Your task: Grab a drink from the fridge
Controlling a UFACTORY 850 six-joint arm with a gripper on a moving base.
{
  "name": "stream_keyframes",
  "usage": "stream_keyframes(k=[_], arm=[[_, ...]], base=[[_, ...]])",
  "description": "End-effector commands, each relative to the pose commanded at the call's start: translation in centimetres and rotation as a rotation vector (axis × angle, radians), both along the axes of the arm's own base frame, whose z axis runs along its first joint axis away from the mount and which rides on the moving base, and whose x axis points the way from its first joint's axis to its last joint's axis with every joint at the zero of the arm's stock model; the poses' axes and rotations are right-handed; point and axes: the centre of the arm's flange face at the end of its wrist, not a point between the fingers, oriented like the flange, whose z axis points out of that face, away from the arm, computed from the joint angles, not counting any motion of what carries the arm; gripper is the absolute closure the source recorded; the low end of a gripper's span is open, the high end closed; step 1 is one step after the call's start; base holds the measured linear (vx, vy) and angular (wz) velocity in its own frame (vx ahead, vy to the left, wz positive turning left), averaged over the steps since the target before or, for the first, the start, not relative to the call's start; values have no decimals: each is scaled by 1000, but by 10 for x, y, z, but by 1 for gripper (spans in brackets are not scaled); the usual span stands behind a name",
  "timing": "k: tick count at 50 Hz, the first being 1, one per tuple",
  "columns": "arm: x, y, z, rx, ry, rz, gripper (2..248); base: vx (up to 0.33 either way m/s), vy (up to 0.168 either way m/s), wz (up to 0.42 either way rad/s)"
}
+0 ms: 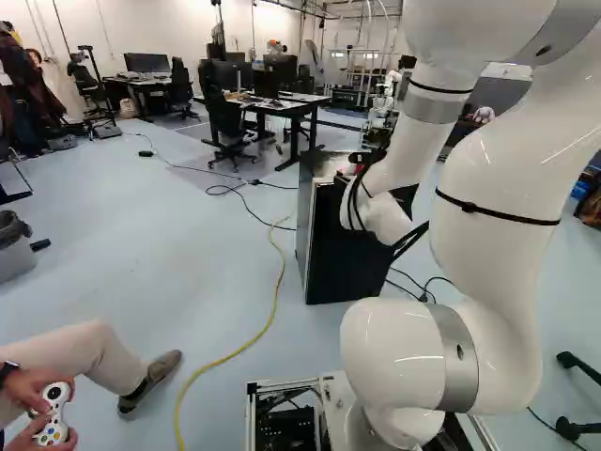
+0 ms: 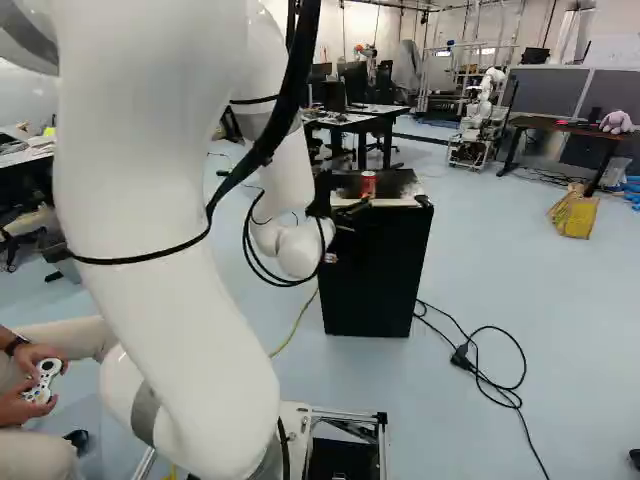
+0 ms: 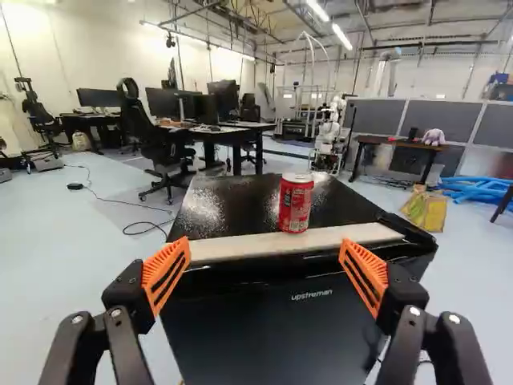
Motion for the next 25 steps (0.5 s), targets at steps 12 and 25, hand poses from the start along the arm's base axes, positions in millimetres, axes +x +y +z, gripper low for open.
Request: stream_keyframes(k=[12,25], arm=[[16,-12,-1,-13,-12,22,3],[39,-24,-4,-26,-20,46,3]], base=[[0,0,0],[0,0,0]])
